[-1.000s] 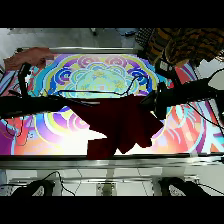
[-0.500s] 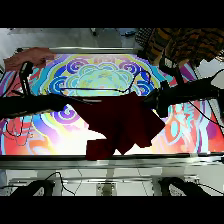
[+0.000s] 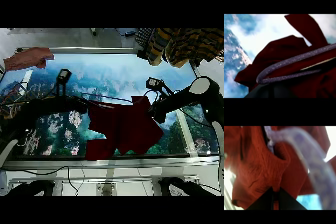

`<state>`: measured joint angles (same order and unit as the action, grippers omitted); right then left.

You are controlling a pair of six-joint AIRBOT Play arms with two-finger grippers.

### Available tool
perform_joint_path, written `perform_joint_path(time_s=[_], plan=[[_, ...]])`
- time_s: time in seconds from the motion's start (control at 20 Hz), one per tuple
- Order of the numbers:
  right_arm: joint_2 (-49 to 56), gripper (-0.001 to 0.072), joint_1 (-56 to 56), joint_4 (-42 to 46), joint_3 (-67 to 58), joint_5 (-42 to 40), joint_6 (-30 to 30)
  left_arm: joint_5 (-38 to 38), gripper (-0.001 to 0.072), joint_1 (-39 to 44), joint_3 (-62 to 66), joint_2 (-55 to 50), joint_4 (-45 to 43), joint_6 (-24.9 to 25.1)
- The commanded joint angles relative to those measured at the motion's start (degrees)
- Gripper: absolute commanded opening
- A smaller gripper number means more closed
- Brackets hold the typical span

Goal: Fold the clothes and pants, and hang the long-sleeved shirts on hangers.

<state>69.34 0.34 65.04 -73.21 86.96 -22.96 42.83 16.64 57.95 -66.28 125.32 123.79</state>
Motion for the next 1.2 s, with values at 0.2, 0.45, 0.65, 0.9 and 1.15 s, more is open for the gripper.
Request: perform_joint_path(time_s=[0.2,0.45,0.65,0.9,1.15], plan=[[0.31,0.0312,0.02,-3.74,1.60,-0.79,-1.44,-0.57,0.0031,9.68,0.02,-9.88,-0.87,0.04],[0.37,0.0312,0.07,-13.25,1.68,-1.11,-0.26,-0.57,0.0031,10.29,0.02,-10.54,-0.83,0.04],[2.19,0.0312,0.00,-13.94,1.73,-10.88,-5.97,-0.55,0.0031,10.32,0.02,-10.54,-0.83,0.02],[15.63,0.0312,0.02,-16.17,1.66,-14.64,-14.03,-0.52,0.0031,10.32,0.02,-10.54,-0.83,0.02],[24.92,0.0360,0.07,-22.25,1.66,-17.84,-19.43,-0.52,0.0031,10.29,0.02,-10.54,-0.83,0.04]])
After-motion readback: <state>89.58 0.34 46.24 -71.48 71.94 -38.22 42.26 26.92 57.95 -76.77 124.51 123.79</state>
